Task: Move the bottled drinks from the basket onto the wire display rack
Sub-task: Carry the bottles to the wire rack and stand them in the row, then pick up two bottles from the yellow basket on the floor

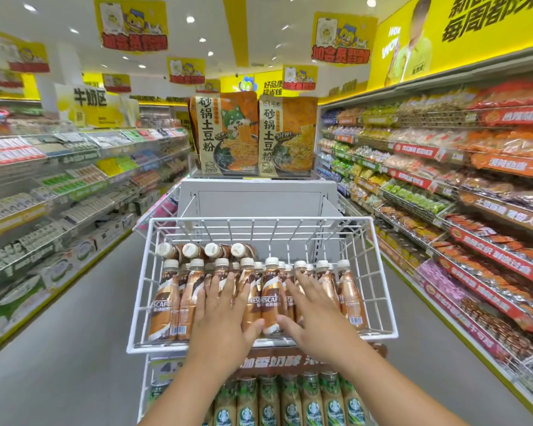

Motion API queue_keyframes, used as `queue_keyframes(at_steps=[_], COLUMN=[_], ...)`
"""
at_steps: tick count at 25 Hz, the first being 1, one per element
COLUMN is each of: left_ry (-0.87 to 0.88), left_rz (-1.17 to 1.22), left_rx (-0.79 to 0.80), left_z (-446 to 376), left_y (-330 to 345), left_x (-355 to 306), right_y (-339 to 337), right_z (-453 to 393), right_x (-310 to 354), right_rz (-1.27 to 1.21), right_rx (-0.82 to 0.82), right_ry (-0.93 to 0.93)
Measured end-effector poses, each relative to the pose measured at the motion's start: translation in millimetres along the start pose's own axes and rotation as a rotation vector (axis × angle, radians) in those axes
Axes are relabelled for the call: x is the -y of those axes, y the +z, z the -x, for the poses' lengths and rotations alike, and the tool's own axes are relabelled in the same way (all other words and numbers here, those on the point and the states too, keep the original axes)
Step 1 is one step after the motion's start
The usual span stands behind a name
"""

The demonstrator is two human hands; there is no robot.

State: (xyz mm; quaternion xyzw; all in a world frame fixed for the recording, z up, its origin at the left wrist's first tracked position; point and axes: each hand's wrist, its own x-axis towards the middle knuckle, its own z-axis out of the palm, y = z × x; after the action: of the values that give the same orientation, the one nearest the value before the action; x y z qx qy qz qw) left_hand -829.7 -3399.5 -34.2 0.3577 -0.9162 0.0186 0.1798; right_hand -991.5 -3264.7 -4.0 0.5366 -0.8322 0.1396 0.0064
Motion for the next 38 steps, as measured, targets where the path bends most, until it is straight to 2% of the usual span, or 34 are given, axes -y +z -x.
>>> queue_keyframes(at_steps=[6, 9, 17, 23, 29, 34, 38], left_ry=[-0.069, -0.102, -0.06, 0.055, 0.206, 0.402, 0.545], left_rz=[-0.078, -0.103, -0.173, -0.121, 0.01, 0.098, 0.137], left_rx=[-0.016, 0.021, 0.114, 0.096, 0.075, 0.058, 0.087], left_z=[67, 105, 200, 260, 322, 362, 399], left_y=[-25, -33, -53, -88, -89, -79, -72], left_x=[-46, -77, -132, -167, -206, -288, -388], right_y=[-7, -12, -12, -29, -34, -47, -70], right_z=[73, 121, 240, 336, 447, 545, 635], right_x=[-19, -31, -40, -31, -31, -79, -133], right_rz=[0.056, 0.063, 0.101, 0.111, 0.175, 0.177, 0.215], right_rx=[-0.039, 0.012, 0.017, -0.057, -0.109, -0.137, -0.205], right_ry=[-0.056, -0.038, 0.003, 0.137, 0.257, 0.485, 0.629])
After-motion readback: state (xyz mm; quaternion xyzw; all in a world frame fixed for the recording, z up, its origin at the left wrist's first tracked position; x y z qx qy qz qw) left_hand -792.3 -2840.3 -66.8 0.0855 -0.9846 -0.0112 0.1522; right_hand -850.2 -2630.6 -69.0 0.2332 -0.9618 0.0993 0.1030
